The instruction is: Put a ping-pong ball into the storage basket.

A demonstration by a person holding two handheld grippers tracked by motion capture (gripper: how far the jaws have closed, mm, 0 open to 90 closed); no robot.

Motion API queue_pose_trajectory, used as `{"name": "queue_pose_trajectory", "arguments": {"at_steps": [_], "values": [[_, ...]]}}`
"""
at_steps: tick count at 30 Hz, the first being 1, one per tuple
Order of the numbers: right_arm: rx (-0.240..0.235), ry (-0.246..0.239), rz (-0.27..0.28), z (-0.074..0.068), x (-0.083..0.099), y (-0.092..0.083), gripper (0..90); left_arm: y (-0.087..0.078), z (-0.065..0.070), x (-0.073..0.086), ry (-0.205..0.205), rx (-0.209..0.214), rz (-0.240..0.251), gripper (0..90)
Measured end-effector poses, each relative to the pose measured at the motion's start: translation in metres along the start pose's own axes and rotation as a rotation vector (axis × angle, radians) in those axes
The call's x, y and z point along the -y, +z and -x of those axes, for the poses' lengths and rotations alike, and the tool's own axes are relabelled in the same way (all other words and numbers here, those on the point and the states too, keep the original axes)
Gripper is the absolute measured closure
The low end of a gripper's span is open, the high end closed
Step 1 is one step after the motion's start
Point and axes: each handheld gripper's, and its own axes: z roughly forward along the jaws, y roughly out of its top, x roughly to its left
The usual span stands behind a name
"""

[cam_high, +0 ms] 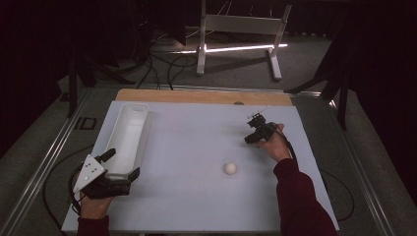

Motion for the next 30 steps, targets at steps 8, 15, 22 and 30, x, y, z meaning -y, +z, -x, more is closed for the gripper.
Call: {"name": "queue_pose_trajectory", "arguments": {"at_steps": [8, 15, 22, 30], "values": [[0.001, -0.008, -0.019, -0.001, 0.000, 0.003, 43.7, 0.000, 0.000, 0.000, -0.001, -0.001, 0.002, 0.1], [-0.008, -0.025, -0.027, -0.002, 0.001, 0.002, 50.0, 0.000, 0.000, 0.000, -0.001, -0.001, 0.002, 0.1], [-0.014, -0.026, -0.015, -0.003, 0.001, -0.004, 50.1, 0.000, 0.000, 0.000, -0.002, 0.000, 0.002, 0.1], [-0.021, -0.012, -0.006, -0.003, 0.001, -0.007, 50.1, 0.000, 0.000, 0.000, 0.000, 0.000, 0.000, 0.1]]}}
